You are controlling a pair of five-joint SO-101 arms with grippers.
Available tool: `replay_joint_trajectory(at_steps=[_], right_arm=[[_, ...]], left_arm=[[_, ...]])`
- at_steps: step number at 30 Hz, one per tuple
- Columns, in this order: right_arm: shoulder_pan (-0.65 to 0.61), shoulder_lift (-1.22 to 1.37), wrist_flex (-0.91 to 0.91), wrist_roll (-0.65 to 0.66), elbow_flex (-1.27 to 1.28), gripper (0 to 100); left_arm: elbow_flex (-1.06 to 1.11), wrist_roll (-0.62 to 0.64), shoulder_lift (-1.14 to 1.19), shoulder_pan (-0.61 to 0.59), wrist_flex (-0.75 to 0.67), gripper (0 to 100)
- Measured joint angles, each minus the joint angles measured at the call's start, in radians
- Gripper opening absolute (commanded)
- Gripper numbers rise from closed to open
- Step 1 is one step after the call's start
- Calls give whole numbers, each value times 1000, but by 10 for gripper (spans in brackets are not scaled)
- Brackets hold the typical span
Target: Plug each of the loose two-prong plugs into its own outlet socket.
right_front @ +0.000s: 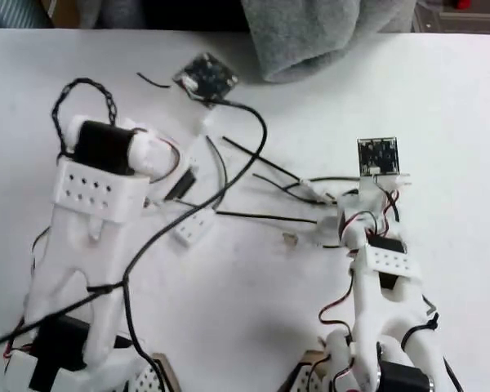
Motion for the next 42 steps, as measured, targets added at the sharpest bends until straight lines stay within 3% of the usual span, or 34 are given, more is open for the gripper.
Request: replay_joint_trajectory(at_steps=[12,24,32,42], right_arm=[[0,0,0,0,0,19],[0,0,0,0,0,19],[0,0,0,0,0,19],[0,0,0,0,0,19]], left_arm=[[190,0,0,-8,-18,24],[575,0,0,-25,-333,24],[618,0,5,-25,-427,24],[618,0,5,-25,-434,24]])
